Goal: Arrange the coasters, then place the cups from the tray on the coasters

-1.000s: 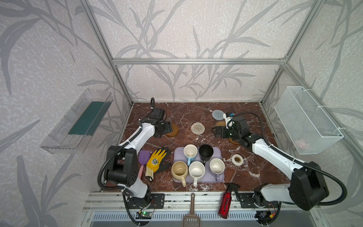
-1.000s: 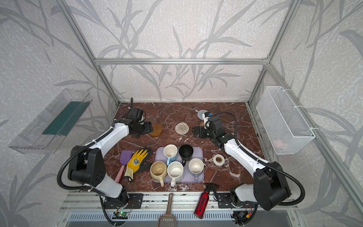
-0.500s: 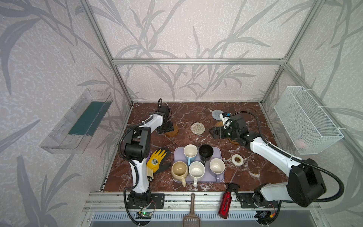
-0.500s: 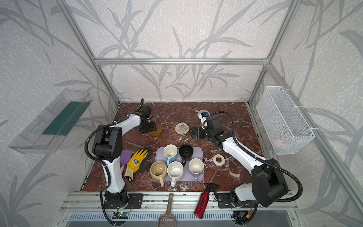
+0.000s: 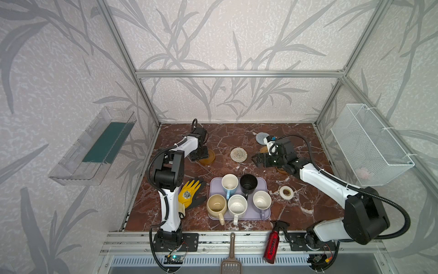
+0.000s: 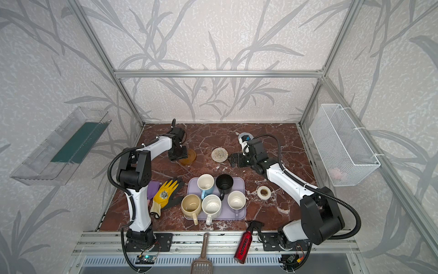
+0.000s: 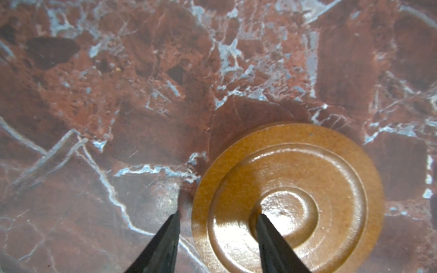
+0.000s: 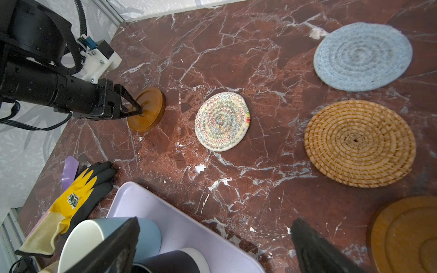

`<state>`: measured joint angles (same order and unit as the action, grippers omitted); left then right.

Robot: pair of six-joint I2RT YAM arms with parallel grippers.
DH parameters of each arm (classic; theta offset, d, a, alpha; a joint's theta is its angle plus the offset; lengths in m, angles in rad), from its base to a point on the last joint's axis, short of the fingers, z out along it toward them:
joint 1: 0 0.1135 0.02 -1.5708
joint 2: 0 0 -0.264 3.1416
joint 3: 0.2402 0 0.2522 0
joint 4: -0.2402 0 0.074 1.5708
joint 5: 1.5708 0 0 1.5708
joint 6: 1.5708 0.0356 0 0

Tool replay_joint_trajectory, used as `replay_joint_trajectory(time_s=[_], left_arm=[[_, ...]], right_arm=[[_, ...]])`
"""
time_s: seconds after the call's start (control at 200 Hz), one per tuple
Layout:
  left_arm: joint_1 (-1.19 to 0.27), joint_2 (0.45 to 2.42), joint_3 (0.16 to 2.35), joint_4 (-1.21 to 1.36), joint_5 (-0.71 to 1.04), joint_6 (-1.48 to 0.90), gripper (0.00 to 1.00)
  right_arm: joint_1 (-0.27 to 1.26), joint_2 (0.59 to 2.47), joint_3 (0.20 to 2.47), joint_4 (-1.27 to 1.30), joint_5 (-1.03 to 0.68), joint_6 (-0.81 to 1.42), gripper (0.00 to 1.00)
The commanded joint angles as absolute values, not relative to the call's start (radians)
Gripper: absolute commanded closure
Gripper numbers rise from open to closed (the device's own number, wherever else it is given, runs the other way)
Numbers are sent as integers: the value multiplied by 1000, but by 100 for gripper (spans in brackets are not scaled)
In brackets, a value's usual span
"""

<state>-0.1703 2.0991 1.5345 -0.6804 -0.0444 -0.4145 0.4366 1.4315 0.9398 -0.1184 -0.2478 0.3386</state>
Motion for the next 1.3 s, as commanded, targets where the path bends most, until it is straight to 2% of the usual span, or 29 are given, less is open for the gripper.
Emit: replay_joint_trajectory(time_s=[0.0,0.205,0.65,0.76,0.865,1.01,1.135,1.295], left_arm=[[-169,2112,1524,-735,-90,-423,49],[-162,2099,1515,-768,-135,-434,56],[-143,2023,1456,-741,-121,-435,56],[-143,2040,1489,-755,-89,-434,50],[-143,2033,1502,-764,-100,-447,38],[-143,2005,1523,-780,-102,-452,25],[-143,1965,1546,-788,-100,-457,20],[-170,1891,1584,-806,-71,-425,19]], right_arm=[[439,1435,969,-143,-252,318,1],[438,1428,968,-150,-252,324,1],[439,1428,966,-160,-253,331,1],[439,1428,966,-161,-256,331,1],[439,1423,969,-174,-258,328,1],[439,1403,971,-190,-249,316,1],[439,1390,971,-201,-231,322,1],[439,1388,982,-227,-222,336,1]])
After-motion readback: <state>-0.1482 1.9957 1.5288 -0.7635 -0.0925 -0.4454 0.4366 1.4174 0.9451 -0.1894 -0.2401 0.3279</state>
